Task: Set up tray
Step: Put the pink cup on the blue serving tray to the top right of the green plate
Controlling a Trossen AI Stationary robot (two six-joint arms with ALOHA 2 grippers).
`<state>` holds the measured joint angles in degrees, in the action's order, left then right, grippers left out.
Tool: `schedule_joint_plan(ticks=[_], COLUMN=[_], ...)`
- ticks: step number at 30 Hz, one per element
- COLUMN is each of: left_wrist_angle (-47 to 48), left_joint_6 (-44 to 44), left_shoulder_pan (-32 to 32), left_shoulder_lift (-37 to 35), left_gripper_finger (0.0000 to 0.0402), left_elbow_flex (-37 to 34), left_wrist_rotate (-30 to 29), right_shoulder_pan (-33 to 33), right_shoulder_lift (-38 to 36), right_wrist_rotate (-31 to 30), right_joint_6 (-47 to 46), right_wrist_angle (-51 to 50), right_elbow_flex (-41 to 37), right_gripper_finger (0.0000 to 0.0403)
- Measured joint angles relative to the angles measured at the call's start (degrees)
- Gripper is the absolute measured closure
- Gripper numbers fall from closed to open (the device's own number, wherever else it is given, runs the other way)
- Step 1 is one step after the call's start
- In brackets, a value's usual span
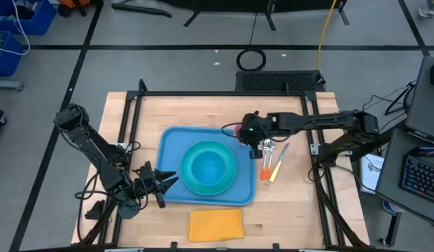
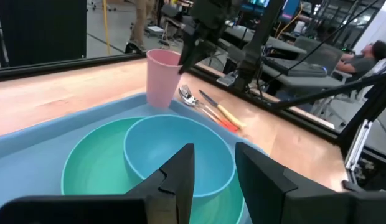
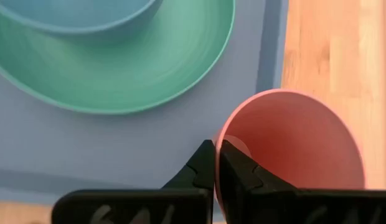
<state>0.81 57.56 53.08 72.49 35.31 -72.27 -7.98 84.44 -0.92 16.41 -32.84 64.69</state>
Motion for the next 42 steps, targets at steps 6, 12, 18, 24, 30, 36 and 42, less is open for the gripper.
schedule_joint_plan(ticks=[6,12,18,24,30,36,42], left_wrist_angle=[-0.15,-0.93,-1.0,-0.93,-0.93,-0.93,-0.93], left_joint_6=[-0.14,-0.25,-0.3,-0.43,-0.41,-0.39,-0.37], left_shoulder_pan=[-0.11,-0.11,-0.11,-0.11,-0.11,-0.11,-0.11], left_shoulder_lift=[0.02,0.02,0.02,0.02,0.02,0.02,0.02], left_gripper_finger=[0.0282,0.0282,0.0282,0.0282,0.0282,0.0282,0.0282], left_elbow_flex=[0.0,0.0,0.0,0.0,-0.01,-0.02,-0.07], left_wrist_rotate=[-0.55,-1.26,-1.24,-1.04,-0.76,-0.76,-0.68], right_shoulder_pan=[0.83,1.04,1.04,1.04,1.02,1.01,1.01], right_shoulder_lift=[-6.07,-6.48,-6.02,-5.92,-4.62,-3.26,-1.96], right_wrist_rotate=[3.71,3.75,3.96,3.99,3.99,4.03,3.99], right_joint_6=[-2.37,-2.71,-2.63,-2.89,-2.89,-3.01,-3.12], right_wrist_angle=[4.95,7.64,9.99,10.51,11.25,11.34,12.08], right_elbow_flex=[-6.72,-9.93,-10.54,-10.54,-10.54,-10.51,-10.43], right_gripper_finger=[0.0403,0.0403,0.0403,0.0403,0.0403,0.0403,0.0403])
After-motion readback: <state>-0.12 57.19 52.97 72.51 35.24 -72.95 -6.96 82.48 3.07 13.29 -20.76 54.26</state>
